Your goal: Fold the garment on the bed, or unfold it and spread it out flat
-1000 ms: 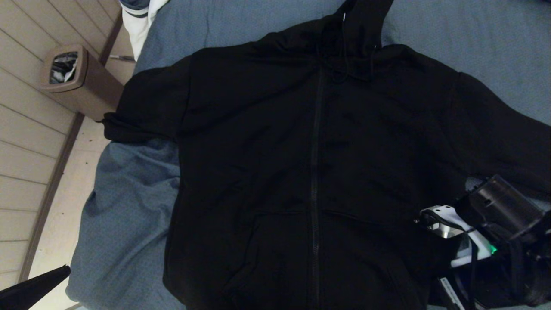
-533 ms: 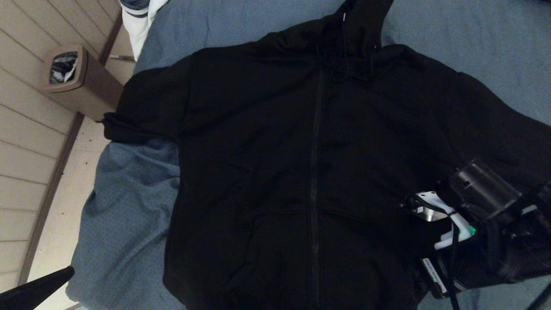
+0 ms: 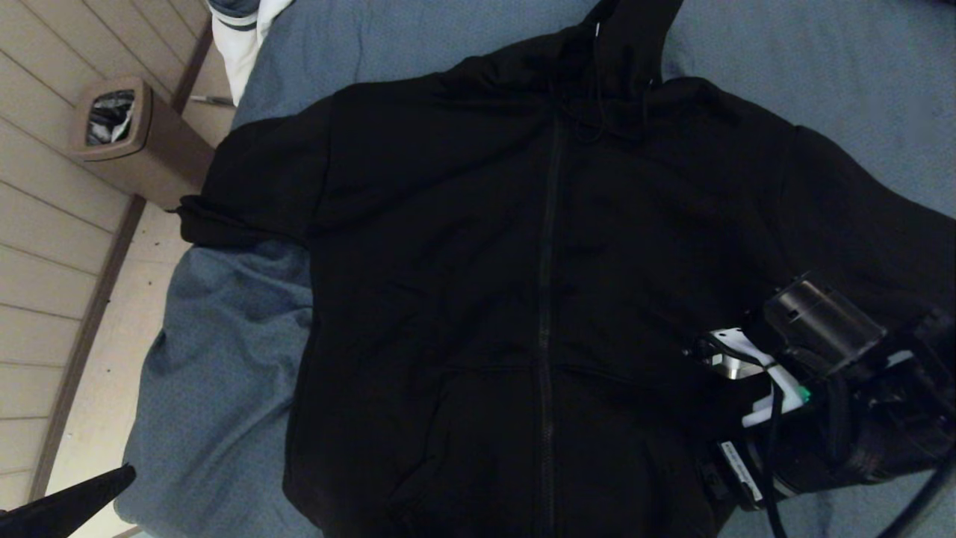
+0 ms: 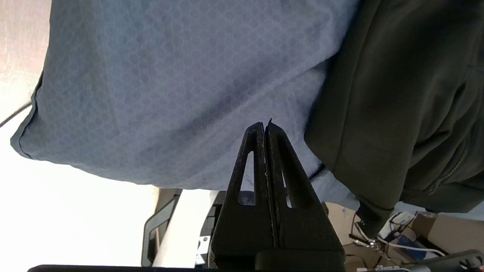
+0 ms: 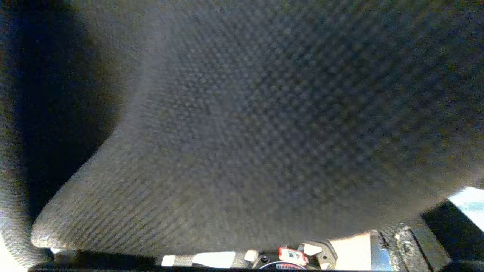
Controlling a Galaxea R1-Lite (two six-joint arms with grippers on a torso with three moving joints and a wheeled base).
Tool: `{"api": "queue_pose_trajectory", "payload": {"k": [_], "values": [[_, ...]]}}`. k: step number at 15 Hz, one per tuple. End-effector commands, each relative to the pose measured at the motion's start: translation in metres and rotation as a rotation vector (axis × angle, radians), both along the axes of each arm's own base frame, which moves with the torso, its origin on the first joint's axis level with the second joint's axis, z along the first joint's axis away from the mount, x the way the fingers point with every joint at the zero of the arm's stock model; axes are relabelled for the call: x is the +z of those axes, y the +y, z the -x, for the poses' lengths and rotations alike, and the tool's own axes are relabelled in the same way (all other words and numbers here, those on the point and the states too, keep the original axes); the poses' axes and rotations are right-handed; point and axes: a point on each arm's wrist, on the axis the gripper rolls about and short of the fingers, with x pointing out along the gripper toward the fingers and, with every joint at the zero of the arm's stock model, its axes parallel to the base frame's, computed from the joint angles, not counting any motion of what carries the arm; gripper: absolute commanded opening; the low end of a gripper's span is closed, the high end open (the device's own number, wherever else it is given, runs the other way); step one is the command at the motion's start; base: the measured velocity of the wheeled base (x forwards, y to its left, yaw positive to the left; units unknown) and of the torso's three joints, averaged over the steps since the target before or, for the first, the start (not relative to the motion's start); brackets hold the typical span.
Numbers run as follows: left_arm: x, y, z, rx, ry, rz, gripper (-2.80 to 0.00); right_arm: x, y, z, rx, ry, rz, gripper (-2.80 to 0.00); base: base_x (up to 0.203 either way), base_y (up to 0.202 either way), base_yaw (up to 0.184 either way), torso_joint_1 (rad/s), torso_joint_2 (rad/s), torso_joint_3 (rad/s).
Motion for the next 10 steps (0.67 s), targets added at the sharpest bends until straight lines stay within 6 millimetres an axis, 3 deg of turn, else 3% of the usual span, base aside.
{"api": "queue_pose_trajectory", "payload": {"k": [1, 5, 10], "values": [[-0.001, 0.0, -0.001, 0.001, 0.008, 0.003, -2.8, 0.0, -0.001, 0.004, 0.004, 0.002, 0.002, 0.0, 0.0, 0.0, 0.0, 0.0, 0.0, 0.0], [-0.001, -0.001, -0.002, 0.004, 0.017, 0.009, -2.8, 0.01, -0.007, 0.024, 0.025, -0.052, -0.015, 0.0, 0.0, 0.0, 0.0, 0.0, 0.0, 0.0], [-0.001, 0.0, 0.0, 0.005, 0.008, 0.015, -2.8, 0.001, -0.005, 0.017, 0.002, -0.027, 0.03, 0.0, 0.0, 0.0, 0.0, 0.0, 0.0, 0.0]]}}
